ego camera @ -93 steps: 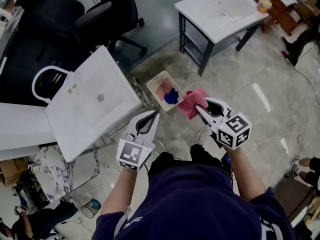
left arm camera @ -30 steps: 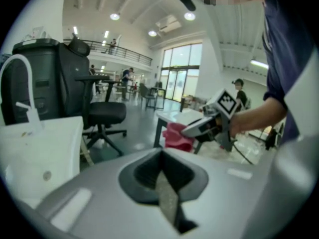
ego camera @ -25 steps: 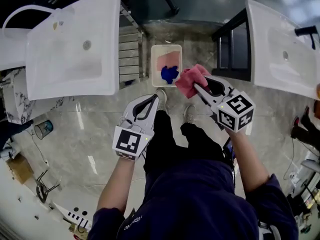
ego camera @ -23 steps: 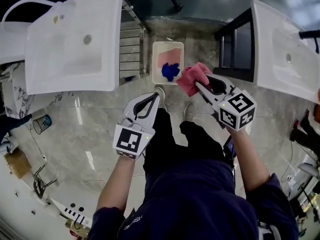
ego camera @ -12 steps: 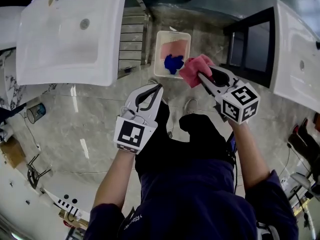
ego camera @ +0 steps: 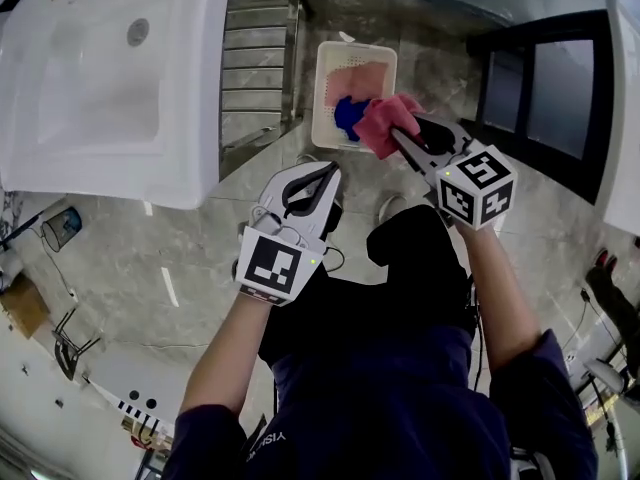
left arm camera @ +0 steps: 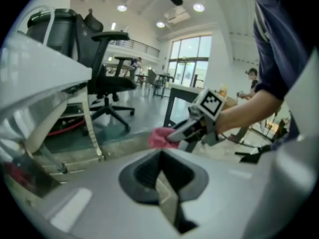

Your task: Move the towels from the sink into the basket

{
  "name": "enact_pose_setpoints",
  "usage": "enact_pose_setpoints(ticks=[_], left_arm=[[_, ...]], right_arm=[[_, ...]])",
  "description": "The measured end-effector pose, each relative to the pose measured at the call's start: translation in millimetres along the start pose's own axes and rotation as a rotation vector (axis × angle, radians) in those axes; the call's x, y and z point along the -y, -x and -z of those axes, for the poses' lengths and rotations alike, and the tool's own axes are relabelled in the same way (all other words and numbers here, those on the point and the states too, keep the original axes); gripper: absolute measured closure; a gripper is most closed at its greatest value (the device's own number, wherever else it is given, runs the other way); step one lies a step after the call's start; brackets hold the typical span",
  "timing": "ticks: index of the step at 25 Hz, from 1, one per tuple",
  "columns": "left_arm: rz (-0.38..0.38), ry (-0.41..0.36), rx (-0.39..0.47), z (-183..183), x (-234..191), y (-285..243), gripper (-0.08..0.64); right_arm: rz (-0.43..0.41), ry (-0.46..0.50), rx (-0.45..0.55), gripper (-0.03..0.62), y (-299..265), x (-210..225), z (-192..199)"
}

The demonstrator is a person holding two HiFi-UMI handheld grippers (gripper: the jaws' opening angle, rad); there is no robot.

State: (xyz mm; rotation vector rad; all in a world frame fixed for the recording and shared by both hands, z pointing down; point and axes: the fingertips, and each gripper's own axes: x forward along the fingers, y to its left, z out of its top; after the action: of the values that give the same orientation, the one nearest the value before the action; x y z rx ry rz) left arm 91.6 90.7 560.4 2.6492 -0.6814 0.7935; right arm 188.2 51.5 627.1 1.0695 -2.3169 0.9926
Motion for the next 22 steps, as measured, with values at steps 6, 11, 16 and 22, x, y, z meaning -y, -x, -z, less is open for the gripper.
enact_pose_setpoints(ticks=[6, 11, 16, 22], left_arm=[[0.029, -0.042, 0.000, 39.4, -24.1, -31.0, 0.557], [0.060, -0.109, -0.013, 77.0, -38.4, -69.1, 0.557], [0.084, -0.153, -0.010, 107.5, -41.6, -102.8, 0.557], [0.100, -0.164, -0.004, 132.1, -45.6, -123.2, 0.557]], right_arm=[[0.000, 0.009, -0.004, 0.480, -57.7, 17.9, 25.5], [0.004, 0.042, -0.018, 0.480, -102.4, 41.4, 53.1], [0.000, 0.049, -0.026, 0.480, -138.3, 68.3, 83.9], [-0.014, 0.064, -0.033, 0.480, -171.0, 89.8, 108.9]])
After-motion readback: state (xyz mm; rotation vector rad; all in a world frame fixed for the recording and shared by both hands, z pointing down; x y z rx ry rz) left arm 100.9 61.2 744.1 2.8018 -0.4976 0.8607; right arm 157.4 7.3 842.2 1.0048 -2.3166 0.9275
